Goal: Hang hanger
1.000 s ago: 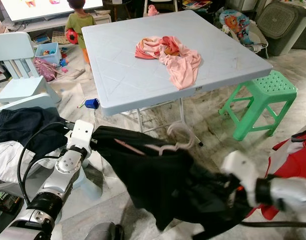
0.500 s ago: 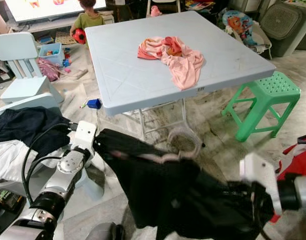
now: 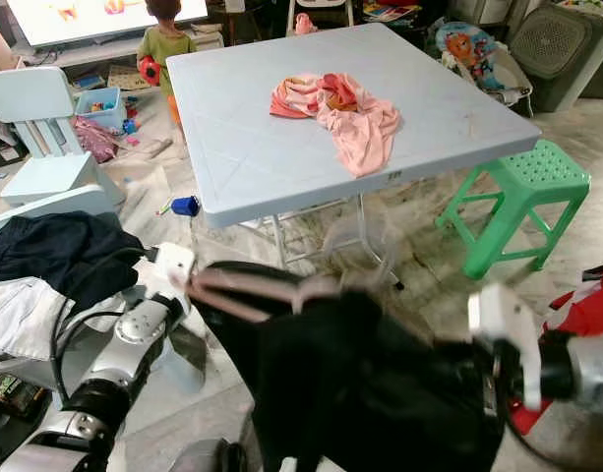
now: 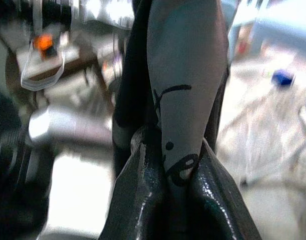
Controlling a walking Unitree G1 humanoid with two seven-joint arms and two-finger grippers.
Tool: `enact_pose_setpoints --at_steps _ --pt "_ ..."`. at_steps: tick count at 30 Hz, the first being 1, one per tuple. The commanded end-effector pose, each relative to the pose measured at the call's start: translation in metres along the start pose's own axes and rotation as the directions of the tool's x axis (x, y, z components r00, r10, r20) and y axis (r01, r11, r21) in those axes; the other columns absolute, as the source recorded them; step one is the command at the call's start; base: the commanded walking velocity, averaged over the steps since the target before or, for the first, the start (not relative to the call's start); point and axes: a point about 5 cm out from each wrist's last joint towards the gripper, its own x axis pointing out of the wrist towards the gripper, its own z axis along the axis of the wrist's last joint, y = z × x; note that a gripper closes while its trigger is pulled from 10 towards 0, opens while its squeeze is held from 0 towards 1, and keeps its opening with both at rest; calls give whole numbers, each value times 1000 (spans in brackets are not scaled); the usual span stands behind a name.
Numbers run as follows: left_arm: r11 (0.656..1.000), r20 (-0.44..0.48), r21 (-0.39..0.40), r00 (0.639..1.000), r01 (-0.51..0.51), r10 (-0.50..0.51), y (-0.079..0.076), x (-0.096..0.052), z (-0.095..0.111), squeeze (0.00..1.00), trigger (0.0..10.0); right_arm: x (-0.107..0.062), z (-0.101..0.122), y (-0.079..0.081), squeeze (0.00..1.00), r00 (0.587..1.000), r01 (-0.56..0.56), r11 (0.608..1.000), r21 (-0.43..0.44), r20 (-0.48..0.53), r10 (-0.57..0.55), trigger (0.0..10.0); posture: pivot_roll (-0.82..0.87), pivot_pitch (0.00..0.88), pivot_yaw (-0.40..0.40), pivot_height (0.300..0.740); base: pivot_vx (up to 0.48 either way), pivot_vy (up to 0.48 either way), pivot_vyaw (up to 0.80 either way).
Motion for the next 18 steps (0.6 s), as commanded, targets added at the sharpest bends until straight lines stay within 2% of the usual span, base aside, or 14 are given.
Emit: enact_pose_setpoints --at_steps 1,2,3,5,7,9,10,11,13,14,15,18 --pt "996 25 -10 995 92 -92 -12 -3 0 510 10000 2 25 -4 0 985 47 998 -29 169 -41 10000 -91 0 55 740 0 0 0" --pt "996 25 -10 995 92 -92 -12 -3 0 510 10000 2 25 -4 0 985 47 998 -29 169 -41 10000 -91 0 55 740 0 0 0" --pt "994 21 -6 994 106 -105 -16 -3 0 1000 10000 6 27 -8 0 972 73 997 -10 227 -68 10000 -88 0 54 740 0 0 0" --pt "993 23 -5 992 122 -122 -19 -3 0 1000 10000 9 28 -10 0 962 94 996 -2 257 -91 10000 -88 0 54 740 0 0 0" --pt "985 26 7 984 175 -175 -26 -5 -1 1000 10000 19 26 -23 0 934 214 977 13 289 -208 10000 -88 0 54 740 0 0 0" --pt "974 33 45 974 221 -222 -32 -6 1 1000 10000 28 19 -38 0 905 354 935 -20 258 -338 10000 -82 0 53 740 0 0 0" --pt "964 42 74 965 254 -258 -35 -8 3 1000 10000 32 11 -45 0 894 409 912 -25 212 -395 10000 -79 0 52 740 0 0 0" --pt "964 42 74 965 254 -258 -35 -8 3 1000 10000 32 11 -45 0 894 409 912 -25 212 -395 10000 -79 0 52 740 0 0 0" --pt "947 53 138 953 289 -299 -38 -9 7 1000 10000 39 -3 -54 0 875 478 875 -71 120 -469 10000 -74 0 49 740 0 0 0" --pt "947 53 138 953 289 -299 -38 -9 7 1000 10000 39 -3 -54 0 875 478 875 -71 120 -469 10000 -74 0 49 740 0 0 0" --pt "928 65 145 933 343 -355 -40 -12 11 1000 10000 48 -16 -56 0 874 480 858 -183 21 -485 10000 -71 0 47 740 0 0 0" --pt "910 86 183 916 372 -391 -41 -14 16 1000 10000 56 -25 -54 0 880 452 856 -250 -29 -474 10000 -71 0 47 740 0 0 0"
